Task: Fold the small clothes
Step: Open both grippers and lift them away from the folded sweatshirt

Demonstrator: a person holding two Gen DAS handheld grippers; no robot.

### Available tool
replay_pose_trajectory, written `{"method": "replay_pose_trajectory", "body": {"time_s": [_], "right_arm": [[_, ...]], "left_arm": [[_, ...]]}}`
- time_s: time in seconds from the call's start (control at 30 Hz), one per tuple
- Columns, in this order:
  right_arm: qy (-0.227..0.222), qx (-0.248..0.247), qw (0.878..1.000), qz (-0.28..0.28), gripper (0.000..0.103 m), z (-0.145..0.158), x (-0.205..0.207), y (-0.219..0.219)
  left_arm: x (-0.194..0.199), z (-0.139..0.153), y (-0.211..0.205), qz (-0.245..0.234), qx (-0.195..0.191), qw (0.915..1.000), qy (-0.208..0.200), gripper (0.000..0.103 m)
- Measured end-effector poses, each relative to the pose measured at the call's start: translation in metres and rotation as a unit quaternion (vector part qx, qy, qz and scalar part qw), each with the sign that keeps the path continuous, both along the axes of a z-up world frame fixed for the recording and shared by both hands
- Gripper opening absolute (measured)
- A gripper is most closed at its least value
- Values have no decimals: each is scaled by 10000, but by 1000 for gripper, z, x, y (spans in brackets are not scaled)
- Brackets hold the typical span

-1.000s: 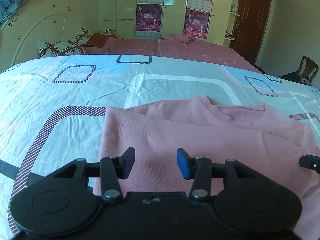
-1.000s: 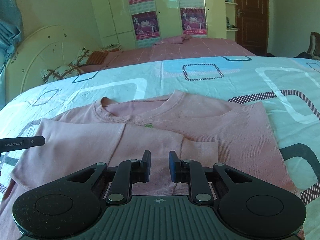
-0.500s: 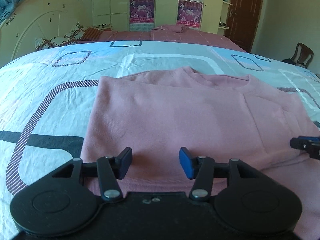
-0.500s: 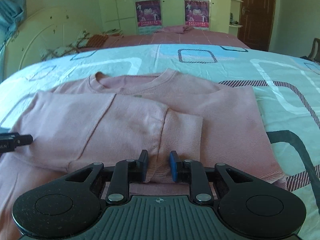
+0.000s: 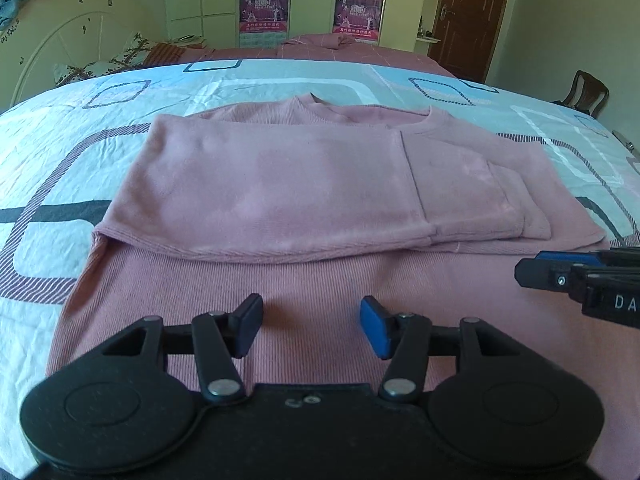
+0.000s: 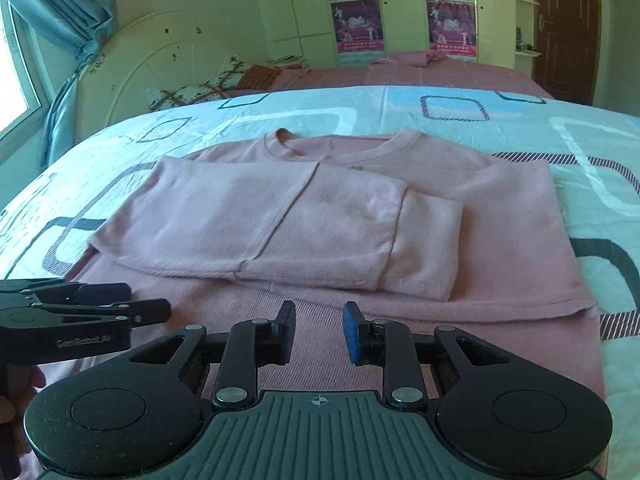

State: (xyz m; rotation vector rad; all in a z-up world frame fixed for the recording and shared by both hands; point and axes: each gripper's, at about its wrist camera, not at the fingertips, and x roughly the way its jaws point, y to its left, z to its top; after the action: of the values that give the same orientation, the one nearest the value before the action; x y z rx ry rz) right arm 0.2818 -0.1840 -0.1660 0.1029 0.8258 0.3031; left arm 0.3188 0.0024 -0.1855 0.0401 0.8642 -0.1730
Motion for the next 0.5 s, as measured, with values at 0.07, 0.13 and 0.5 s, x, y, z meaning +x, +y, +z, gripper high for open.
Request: {"method": "replay_pose_trajectory", "body": {"time_s": [0.07, 0.13, 0.5], "right_arm": [[17, -70, 9998, 196, 26, -3, -8, 1], [80, -116, 9989, 443, 26, -7, -16, 3], [45, -565, 9975, 418, 26, -25, -49, -24]], "left_arm": [[-6, -3, -3, 16, 130, 9999, -1, 53], [-12, -5, -4, 58, 232, 9997, -21, 57], [-36, -5, 7, 217, 463, 9987, -10, 66]]}}
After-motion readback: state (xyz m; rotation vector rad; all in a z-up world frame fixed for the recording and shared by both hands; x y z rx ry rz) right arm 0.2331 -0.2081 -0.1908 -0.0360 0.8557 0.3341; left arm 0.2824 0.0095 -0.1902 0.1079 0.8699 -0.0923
